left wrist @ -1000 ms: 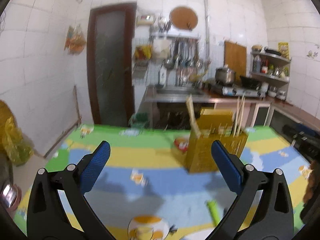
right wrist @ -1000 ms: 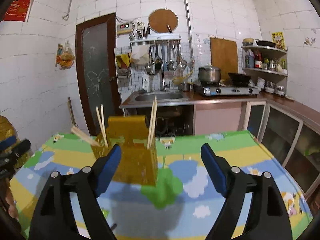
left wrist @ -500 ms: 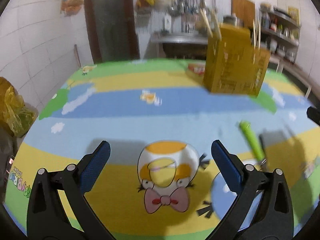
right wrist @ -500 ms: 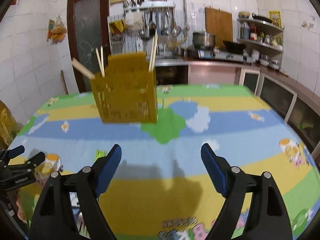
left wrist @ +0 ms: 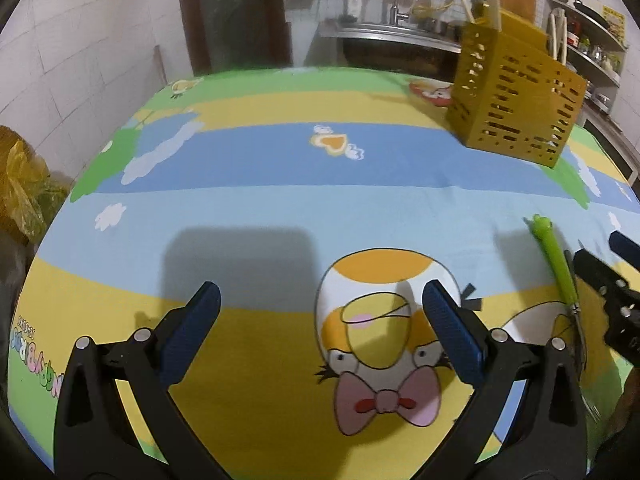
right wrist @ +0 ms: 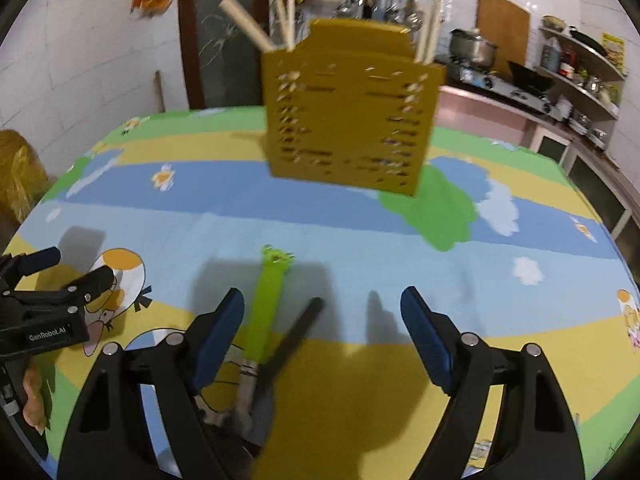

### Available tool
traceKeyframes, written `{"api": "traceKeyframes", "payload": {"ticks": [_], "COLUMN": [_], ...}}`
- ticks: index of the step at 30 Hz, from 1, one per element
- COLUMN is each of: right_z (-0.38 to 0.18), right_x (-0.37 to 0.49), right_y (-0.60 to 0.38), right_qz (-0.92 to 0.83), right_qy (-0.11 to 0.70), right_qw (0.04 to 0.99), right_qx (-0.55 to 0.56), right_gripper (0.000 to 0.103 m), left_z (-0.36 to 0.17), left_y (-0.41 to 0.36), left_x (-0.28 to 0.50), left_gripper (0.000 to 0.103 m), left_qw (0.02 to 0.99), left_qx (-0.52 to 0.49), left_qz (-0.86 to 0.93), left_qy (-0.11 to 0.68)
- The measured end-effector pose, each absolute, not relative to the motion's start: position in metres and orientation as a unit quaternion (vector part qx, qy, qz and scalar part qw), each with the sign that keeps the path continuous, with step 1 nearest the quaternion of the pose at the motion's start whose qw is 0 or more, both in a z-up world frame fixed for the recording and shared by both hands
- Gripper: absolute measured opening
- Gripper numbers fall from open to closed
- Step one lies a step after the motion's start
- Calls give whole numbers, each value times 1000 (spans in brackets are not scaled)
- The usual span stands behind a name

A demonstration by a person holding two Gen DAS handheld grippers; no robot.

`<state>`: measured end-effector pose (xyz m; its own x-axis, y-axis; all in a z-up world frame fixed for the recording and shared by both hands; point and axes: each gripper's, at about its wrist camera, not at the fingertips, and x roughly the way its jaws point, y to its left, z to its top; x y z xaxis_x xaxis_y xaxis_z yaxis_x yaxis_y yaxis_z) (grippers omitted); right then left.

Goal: Organize utensils
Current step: 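Move both tools back toward the green frog-handled utensil, then grasp the green frog-handled utensil by its handle with the right tool, then lift the green utensil with the right tool while the left tool approaches the black-handled utensil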

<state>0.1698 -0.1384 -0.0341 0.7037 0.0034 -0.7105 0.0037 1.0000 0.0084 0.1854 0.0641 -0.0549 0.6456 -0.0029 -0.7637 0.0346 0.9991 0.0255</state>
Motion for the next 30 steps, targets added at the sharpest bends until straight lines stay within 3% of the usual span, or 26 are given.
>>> {"api": "traceKeyframes", "payload": {"ticks": [3, 7, 9, 11, 23, 30], "right_z": [-39, -48, -48, -48, -35, -41], "right_x": [181, 193, 194, 196, 167, 147], "right_y": [-127, -117, -114, -114, -188, -253], "right_qz": [12, 22, 27, 36, -18, -64], "right_qy": [404, 430, 431, 434, 423, 428], "right_qw": [915, 902, 902, 900, 905, 899], "right_qx": [-5, -9, -12, 1, 46, 72], "right_gripper": [55, 41, 27, 18, 16, 16], "left_z": [-56, -60, -63, -65, -50, -43], "left_y": [64, 63, 64, 65, 41, -33], "left_x": [185, 187, 189, 192, 186, 182], "left_gripper": [98, 98, 98, 98, 98, 98], "left_qw": [905, 900, 896, 893, 899, 893], "left_qx": [19, 24, 22, 16, -1, 39], "left_qz": [-16, -21, -21, -22, -38, -95], "left_qy": [425, 435, 443, 449, 436, 439]}}
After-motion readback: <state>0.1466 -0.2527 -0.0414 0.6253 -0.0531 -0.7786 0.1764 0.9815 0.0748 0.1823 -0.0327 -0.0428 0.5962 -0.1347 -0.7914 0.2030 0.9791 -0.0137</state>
